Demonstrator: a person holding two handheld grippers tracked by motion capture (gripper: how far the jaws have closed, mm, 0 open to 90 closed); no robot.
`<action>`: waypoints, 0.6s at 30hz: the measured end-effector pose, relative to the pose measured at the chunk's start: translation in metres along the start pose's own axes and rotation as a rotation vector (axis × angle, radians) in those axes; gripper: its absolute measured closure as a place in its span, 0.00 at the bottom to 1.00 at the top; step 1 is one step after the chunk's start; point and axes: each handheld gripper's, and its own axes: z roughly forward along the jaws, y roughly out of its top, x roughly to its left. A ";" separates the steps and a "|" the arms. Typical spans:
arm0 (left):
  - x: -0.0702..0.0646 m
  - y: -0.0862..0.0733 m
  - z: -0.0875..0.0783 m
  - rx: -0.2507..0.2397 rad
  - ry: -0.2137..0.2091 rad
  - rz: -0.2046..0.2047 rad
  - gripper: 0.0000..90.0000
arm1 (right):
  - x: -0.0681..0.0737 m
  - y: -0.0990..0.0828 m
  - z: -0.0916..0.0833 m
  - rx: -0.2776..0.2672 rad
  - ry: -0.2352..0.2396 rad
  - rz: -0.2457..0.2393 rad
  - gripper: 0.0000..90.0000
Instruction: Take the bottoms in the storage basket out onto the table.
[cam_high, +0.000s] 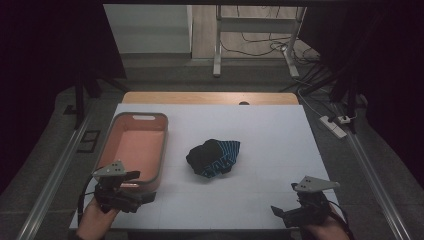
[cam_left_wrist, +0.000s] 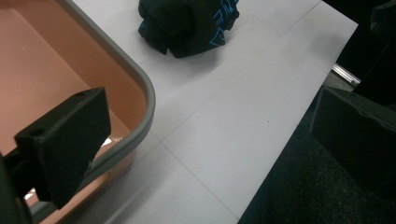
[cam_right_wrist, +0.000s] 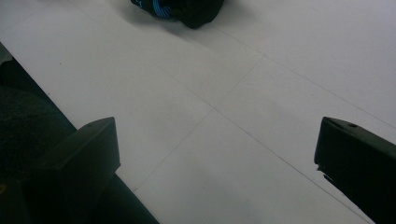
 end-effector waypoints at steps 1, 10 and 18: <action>0.000 -0.001 0.000 0.001 0.003 0.002 0.00 | 0.000 0.000 0.000 -0.001 0.000 0.000 0.00; 0.004 -0.010 -0.007 -0.011 0.012 -0.028 0.00 | 0.000 0.000 0.000 0.003 -0.001 -0.003 0.00; 0.008 -0.020 -0.013 -0.019 0.016 -0.051 0.00 | 0.000 0.000 0.000 0.003 -0.002 -0.003 0.00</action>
